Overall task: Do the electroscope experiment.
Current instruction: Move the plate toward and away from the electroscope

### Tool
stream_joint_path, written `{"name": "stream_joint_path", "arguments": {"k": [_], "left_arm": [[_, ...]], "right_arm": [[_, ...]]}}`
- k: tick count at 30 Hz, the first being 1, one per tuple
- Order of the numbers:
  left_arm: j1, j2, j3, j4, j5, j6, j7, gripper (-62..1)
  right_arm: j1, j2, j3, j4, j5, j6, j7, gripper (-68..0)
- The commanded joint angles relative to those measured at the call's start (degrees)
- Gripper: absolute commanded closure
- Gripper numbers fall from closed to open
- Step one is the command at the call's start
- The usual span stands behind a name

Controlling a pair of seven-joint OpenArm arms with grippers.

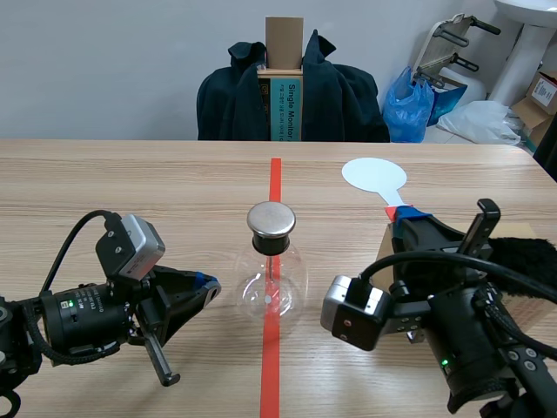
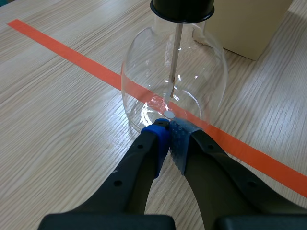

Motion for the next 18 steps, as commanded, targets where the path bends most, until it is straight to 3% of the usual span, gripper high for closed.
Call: {"name": "stream_joint_path", "arguments": {"k": [1, 18], "left_arm": [[0.15, 0.26, 0.04, 0.87, -0.76, -0.02, -0.76, -1.7], [0.15, 0.26, 0.04, 0.87, -0.76, -0.02, -0.76, -1.7]], "right_arm": [[0.39, 0.28, 0.37, 0.7, 0.2, -0.83, 1.27, -0.7], [0.39, 0.26, 0.35, 0.7, 0.2, -0.85, 22.36, -0.7]]}}
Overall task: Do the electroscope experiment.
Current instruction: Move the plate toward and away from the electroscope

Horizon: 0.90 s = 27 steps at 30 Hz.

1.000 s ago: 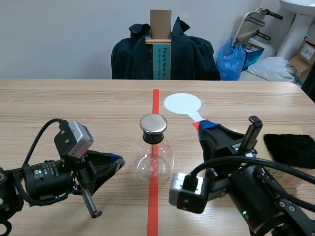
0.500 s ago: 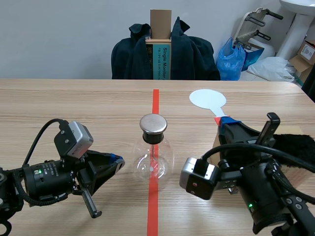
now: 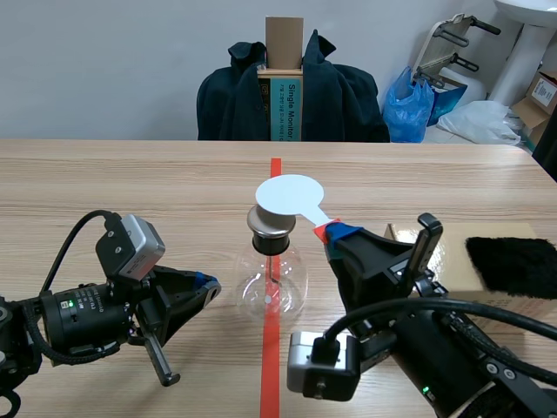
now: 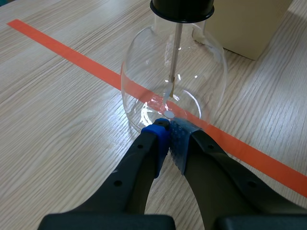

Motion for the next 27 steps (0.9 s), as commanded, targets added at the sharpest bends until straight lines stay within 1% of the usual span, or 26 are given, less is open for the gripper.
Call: {"name": "stream_joint_path", "arguments": {"k": [1, 5, 11, 18, 21, 24, 27], "left_arm": [[0.15, 0.26, 0.04, 0.87, -0.76, -0.02, -0.76, -1.7], [0.15, 0.26, 0.04, 0.87, -0.79, -0.02, -0.76, -1.7], [0.15, 0.26, 0.04, 0.87, -0.79, -0.02, -0.74, -1.7], [0.15, 0.26, 0.04, 0.87, -0.79, -0.02, -0.76, -1.7], [0.15, 0.26, 0.04, 0.87, -0.79, -0.02, -0.76, -1.7], [0.15, 0.26, 0.04, 0.87, -0.79, -0.02, -0.76, -1.7], [0.15, 0.26, 0.04, 0.87, -0.79, -0.02, -0.79, -1.7]], "right_arm": [[0.39, 0.26, 0.37, 0.7, 0.24, -0.83, 1.03, -0.7], [0.39, 0.26, 0.37, 0.7, 0.24, -0.83, 3.85, -0.7], [0.39, 0.26, 0.37, 0.7, 0.24, -0.83, 6.38, -0.7], [0.39, 0.26, 0.37, 0.7, 0.24, -0.9, 7.28, -0.7], [0.39, 0.26, 0.39, 0.7, 0.24, -1.05, 6.64, -0.7], [0.39, 0.26, 0.39, 0.7, 0.24, -1.09, 3.69, -0.7], [0.39, 0.26, 0.39, 0.7, 0.24, -1.9, 0.07, -0.7]]}}
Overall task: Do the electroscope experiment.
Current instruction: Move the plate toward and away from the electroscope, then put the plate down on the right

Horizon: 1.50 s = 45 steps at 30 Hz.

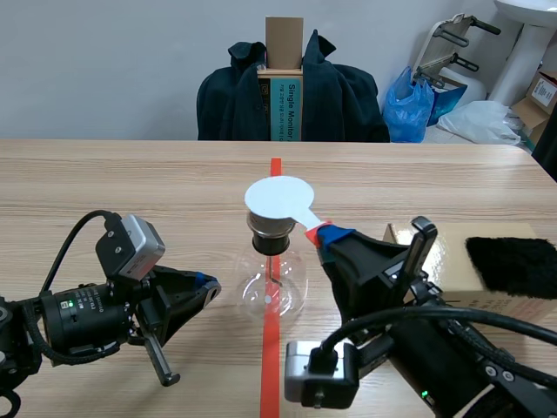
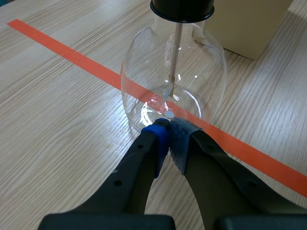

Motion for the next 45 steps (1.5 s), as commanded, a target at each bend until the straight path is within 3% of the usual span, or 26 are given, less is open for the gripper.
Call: {"name": "stream_joint_path", "arguments": {"k": [1, 7, 13, 18, 21, 28, 32, 36, 38, 39, 43, 45], "left_arm": [[0.15, 0.26, 0.04, 0.87, -0.79, -0.02, -0.79, -1.7], [0.15, 0.26, 0.04, 0.87, -0.79, -0.02, -0.79, -1.7], [0.31, 0.11, 0.04, 0.87, -0.79, 0.24, -0.66, -1.7], [0.55, -0.2, 0.04, 1.05, -0.83, 0.39, -0.55, -1.7], [2.36, -1.31, -0.02, 2.73, -1.05, 0.39, -0.55, -1.7], [15.1, -7.19, -3.45, 17.59, -3.34, 0.48, -0.68, -1.7], [25.38, -10.73, -7.1, 28.35, -5.95, 3.96, -0.72, -1.7], [33.48, -11.76, -11.98, 36.0, -8.48, 6.27, -0.72, -2.0], [35.58, -11.76, -13.97, 38.29, -8.59, 6.4, -0.37, -8.1], [36.28, -11.76, -14.78, 39.01, -8.61, 6.4, -0.31, -14.7], [37.59, -11.74, -16.26, 39.65, -8.94, 6.38, -0.76, -60.1], [37.59, -11.72, -16.26, 39.65, -9.16, 6.38, -0.79, -62.3]], "right_arm": [[0.39, 0.26, 0.37, 0.7, 0.39, -1.05, -1.75, -0.7], [0.33, 0.26, 0.37, 0.81, 0.44, -1.99, -11.43, -0.7], [-4.46, 0.28, 0.5, 4.85, 2.14, -5.14, -20.31, -0.7], [-12.24, 0.44, 2.49, 7.15, 1.95, -8.41, -20.33, -0.7], [-17.0, 1.77, 3.61, 7.13, 1.86, -8.52, -19.5, -0.7], [-19.87, 3.19, 4.2, 5.53, 1.9, -8.57, -21.18, -0.7], [-18.12, 3.34, 4.24, 2.71, 1.86, -8.74, -25.73, -0.7], [-15.58, 3.69, 4.24, -1.18, 1.86, -8.74, -26.67, -0.9], [-14.45, 3.8, 4.22, -2.93, 1.88, -8.74, -27.36, -0.9], [-13.97, 3.8, 4.22, -3.65, 1.88, -8.74, -27.5, -0.9], [-13.38, 3.8, 4.17, -5.77, 1.86, -8.74, -27.54, -0.9], [-13.35, 3.8, 4.17, -6.27, 1.86, -8.74, -27.74, -0.9]]}}
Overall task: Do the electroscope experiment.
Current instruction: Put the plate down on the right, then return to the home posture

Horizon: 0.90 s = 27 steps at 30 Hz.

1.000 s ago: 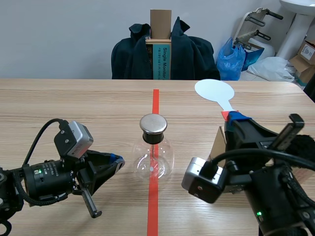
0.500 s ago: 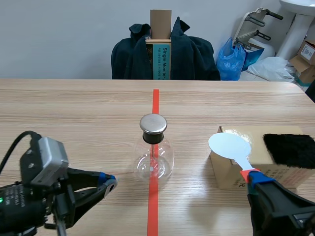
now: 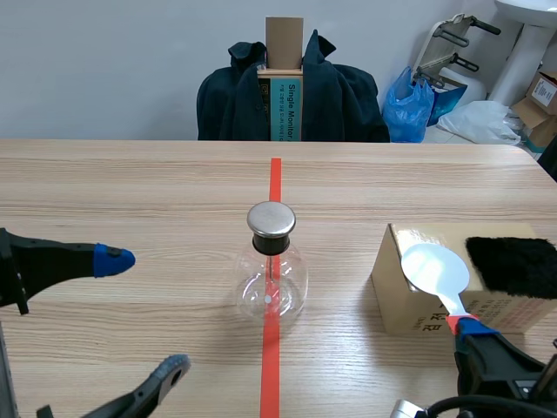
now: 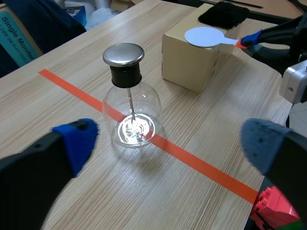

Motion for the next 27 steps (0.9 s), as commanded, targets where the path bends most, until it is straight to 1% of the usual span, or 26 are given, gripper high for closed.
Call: {"name": "stream_joint_path", "arguments": {"k": [1, 4, 5, 7, 9, 12, 14, 17, 19, 21, 24, 26, 27], "left_arm": [[-0.46, 0.7, 0.48, -0.46, -0.76, 0.24, -1.01, -62.3], [-0.46, 0.74, 0.37, -0.46, -0.76, 0.24, -0.98, -62.3], [-0.46, 0.74, 0.37, -0.46, -0.74, 0.24, -0.98, -62.3], [-0.46, 0.74, 0.37, -0.46, -0.98, 0.24, -0.96, -62.3], [-0.46, 0.74, 0.31, -0.46, -1.14, 0.24, -0.96, -62.3], [-0.46, 0.76, -0.04, -0.46, -1.14, 0.24, -0.96, -62.3], [-0.48, 0.76, -0.04, -0.46, -1.14, 0.26, -0.98, -62.3], [-0.48, 0.76, -0.04, -0.46, -1.14, 0.26, -0.96, -62.3], [-0.48, 0.76, -0.04, -0.46, -1.14, 0.26, -0.96, -62.3], [-0.48, 0.76, -0.04, -0.46, -1.14, 0.26, -0.96, -62.3], [-0.48, 0.76, -0.04, -0.46, -1.14, 0.26, -0.96, -62.3], [-0.48, 0.76, -0.04, -0.46, -1.14, 0.26, -0.96, -62.3], [-0.48, 0.76, -0.04, -0.46, -1.14, 0.26, -0.96, -62.3]], "right_arm": [[0.04, 0.74, 0.37, 0.72, 0.2, -0.68, -0.66, -0.9], [0.72, 0.74, 0.37, 0.68, 0.24, -0.72, -0.85, -1.0], [1.05, 0.74, 0.37, 0.68, 0.24, -0.72, -0.83, -2.1], [1.57, 0.74, 0.37, 0.68, 0.57, -0.72, -0.83, -7.6], [2.14, 0.74, 0.37, 0.68, 0.68, -0.72, -0.87, -16.3], [2.45, 0.74, 0.37, 0.68, 0.68, -0.7, -0.83, -32.6], [2.45, 0.74, 0.37, 0.68, 0.68, -0.72, -0.81, -41.8], [2.43, 0.74, 0.31, 0.68, 0.68, -0.85, -0.76, -53.5], [2.4, 0.74, 0.31, 0.68, 0.68, -1.9, -0.55, -59.8], [2.01, 0.79, 0.31, 0.68, 0.66, -2.12, -0.55, -62.8], [-0.59, 2.27, 0.33, 0.7, 0.94, -2.12, -0.55, -63.0], [-3.45, 4.35, 0.33, 1.03, 2.86, -2.19, -0.15, -63.0], [-5.22, 5.75, 0.33, 1.68, 4.81, -2.25, 0.37, -63.0]]}}
